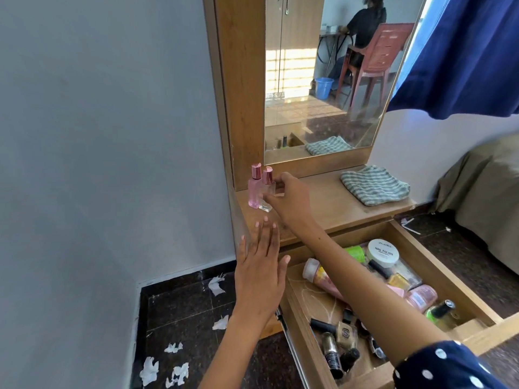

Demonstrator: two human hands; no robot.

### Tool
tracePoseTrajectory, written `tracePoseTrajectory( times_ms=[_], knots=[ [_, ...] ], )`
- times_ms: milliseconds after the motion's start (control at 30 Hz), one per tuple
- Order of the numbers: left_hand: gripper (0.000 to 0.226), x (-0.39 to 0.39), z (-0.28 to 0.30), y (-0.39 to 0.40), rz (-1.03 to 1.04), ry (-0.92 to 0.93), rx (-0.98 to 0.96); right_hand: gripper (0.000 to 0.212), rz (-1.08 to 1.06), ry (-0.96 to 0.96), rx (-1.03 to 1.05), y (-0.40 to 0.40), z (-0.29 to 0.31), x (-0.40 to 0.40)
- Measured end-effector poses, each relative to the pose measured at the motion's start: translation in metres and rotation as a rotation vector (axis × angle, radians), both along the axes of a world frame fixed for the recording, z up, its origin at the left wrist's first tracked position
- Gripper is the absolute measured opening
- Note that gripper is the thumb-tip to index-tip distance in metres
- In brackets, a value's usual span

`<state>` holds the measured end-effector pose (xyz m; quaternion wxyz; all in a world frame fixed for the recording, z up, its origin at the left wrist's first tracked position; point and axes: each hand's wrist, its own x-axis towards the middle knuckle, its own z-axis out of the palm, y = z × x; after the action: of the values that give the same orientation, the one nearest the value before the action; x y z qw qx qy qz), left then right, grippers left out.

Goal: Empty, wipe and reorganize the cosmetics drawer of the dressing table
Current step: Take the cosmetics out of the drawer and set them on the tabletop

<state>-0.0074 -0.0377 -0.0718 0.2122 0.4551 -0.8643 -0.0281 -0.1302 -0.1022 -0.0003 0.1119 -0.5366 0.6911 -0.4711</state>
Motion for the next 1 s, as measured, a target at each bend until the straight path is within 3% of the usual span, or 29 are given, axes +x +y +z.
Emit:
tracePoseTrajectory(
  times_ms=[133,333,433,567,667,833,1000],
  knots=[
    [0.059,0.0,0.0,0.0,0.0,-0.002,0.006,0.029,-0.008,0.003,-0.008,-0.003,-0.003,-0.002],
    [0.059,-0.002,0.0,0.001,0.01,-0.017,0.006,0.056,0.009,0.017,0.036,0.016,-0.006,-0.012],
    [0.06,-0.002,0.001,0.001,0.011,-0.03,0.009,0.05,-0.001,0.059,0.045,0.045,-0.008,-0.026],
    [0.06,0.0,0.001,0.002,0.002,-0.04,0.015,0.023,0.138,0.098,0.09,0.103,-0.019,-0.045],
    [0.06,0.0,0.001,0.002,0.005,-0.04,0.024,0.015,0.291,0.26,0.277,0.141,-0.033,-0.054],
    [0.06,0.0,0.003,0.002,0.013,-0.05,0.03,0.024,0.455,0.553,0.664,0.17,-0.066,-0.055],
    [0.061,0.0,0.005,0.002,0.014,-0.065,0.026,0.032,0.413,0.803,0.629,0.167,-0.081,-0.044]
  ],
)
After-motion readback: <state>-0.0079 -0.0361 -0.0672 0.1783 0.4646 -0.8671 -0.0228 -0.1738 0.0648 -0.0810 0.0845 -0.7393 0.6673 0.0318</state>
